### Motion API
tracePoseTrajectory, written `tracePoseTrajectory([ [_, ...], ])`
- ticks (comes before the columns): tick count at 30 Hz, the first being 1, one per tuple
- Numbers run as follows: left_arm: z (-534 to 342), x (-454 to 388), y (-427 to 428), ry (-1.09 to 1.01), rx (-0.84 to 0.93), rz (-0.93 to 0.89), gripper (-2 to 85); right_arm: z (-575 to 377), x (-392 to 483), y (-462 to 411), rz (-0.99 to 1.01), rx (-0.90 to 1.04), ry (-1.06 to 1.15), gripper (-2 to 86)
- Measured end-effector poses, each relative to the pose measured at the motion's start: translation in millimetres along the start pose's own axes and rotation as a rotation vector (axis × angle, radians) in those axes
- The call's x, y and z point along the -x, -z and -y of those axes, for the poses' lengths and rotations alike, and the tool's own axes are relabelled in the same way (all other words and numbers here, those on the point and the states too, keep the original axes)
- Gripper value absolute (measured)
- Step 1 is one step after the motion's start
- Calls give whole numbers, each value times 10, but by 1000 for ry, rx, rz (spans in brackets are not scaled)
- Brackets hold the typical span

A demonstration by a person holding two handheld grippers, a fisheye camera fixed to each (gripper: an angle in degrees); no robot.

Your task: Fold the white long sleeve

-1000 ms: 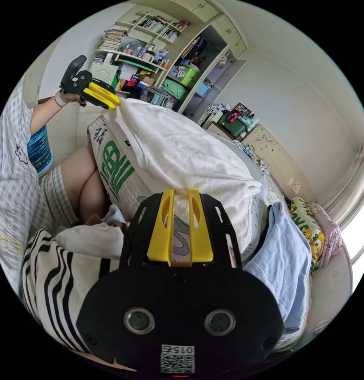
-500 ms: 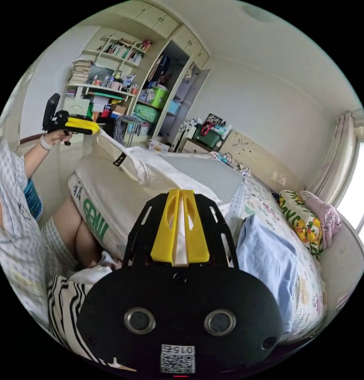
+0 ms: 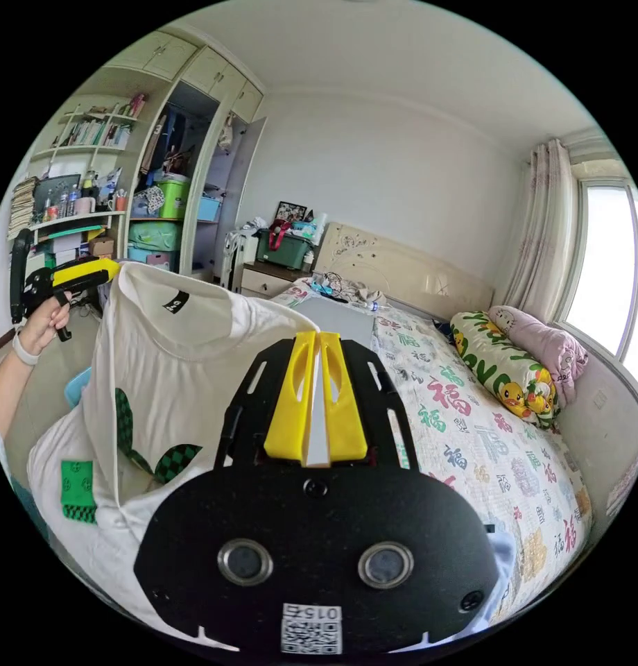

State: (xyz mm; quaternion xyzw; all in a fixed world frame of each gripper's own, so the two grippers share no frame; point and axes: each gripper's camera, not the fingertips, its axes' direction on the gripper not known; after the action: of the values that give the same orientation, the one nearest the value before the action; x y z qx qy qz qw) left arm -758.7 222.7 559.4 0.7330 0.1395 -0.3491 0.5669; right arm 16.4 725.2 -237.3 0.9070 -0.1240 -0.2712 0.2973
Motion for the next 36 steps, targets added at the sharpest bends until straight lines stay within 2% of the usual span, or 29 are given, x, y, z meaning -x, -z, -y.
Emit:
tracePoseTrajectory([
  [7, -783, -26, -2001, 126, 214, -33, 6, 399, 176, -1834, -87, 195, -41, -5],
  [13, -1284, -396, -2959, 186, 310, -30, 25, 517, 424, -2596, -208, 286, 28, 13],
  [16, -1375, -564, -3163, 217, 397, -2, 66, 533, 334, -2649, -144, 392, 73, 84],
  [20, -1323, -753, -2761, 176, 300, -50, 72, 451, 24, -2006, 0, 348, 82, 102],
  [23, -1253, -1119, -2158, 132, 192, -150, 67, 262, -141, -1160, 139, 289, 117, 101],
  [25, -1191, -1665, -1663, 57, 142, -309, 65, 38, -236, -453, 317, 247, 118, 99],
  [30, -963, -3119, -790, -154, 82, -625, 63, -434, -404, 465, 547, 265, 51, 88],
  [34, -688, -4441, -313, -386, 83, -822, 70, -806, -424, 663, 513, 374, 36, 103],
  [36, -595, -4951, -225, -471, 96, -859, 71, -952, -469, 642, 470, 399, -2, 109],
])
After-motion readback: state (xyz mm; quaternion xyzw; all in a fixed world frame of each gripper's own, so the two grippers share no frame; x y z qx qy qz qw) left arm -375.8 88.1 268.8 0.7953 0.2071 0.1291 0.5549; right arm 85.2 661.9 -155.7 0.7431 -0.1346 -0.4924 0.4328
